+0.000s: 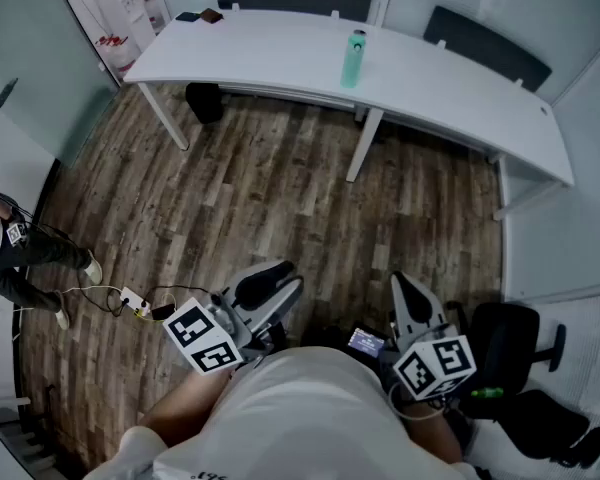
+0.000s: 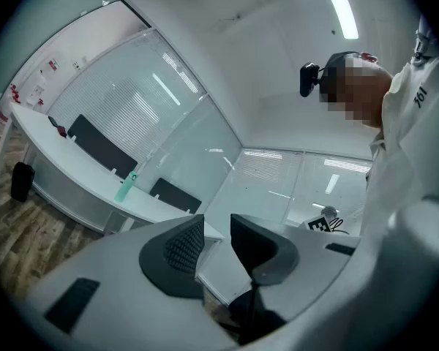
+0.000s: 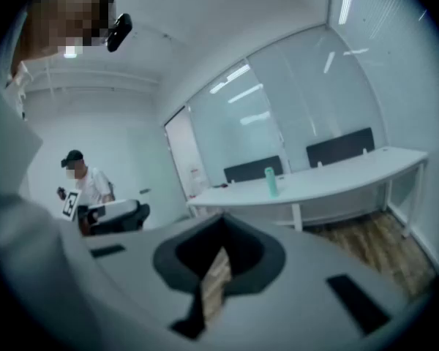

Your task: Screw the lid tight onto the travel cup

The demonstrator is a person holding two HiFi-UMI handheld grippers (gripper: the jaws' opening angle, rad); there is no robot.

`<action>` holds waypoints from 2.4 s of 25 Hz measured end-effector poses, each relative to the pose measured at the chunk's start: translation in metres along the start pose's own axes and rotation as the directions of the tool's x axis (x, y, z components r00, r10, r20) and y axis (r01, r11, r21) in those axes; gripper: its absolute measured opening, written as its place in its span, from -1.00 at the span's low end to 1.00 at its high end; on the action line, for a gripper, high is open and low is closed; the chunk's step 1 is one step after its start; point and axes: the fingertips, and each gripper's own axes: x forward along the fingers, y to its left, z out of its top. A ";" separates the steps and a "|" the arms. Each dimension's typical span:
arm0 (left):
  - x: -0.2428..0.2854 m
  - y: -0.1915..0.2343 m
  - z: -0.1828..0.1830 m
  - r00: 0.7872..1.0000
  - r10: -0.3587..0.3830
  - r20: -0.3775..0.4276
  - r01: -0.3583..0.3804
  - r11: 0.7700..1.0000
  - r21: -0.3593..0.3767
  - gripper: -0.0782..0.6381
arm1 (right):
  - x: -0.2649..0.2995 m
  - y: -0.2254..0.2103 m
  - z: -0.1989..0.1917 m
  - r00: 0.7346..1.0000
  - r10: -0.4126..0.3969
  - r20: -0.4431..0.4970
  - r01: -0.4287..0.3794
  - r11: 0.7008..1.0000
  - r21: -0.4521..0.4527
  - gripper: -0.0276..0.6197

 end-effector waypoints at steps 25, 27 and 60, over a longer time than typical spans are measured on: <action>-0.011 0.012 0.006 1.000 0.010 -0.012 -0.009 0.999 0.050 -0.39 | 0.001 -0.006 -0.003 0.999 -0.048 0.003 0.048 0.998 0.028 -0.85; -0.014 0.015 0.007 1.000 0.009 -0.013 -0.009 0.999 0.049 -0.39 | 0.002 -0.005 -0.005 0.999 -0.042 0.002 0.041 0.998 0.041 -0.84; -0.055 0.069 0.027 0.993 -0.059 -0.105 0.065 0.997 0.048 -0.39 | 0.037 0.037 0.003 0.984 -0.164 0.073 0.164 0.986 0.002 -0.60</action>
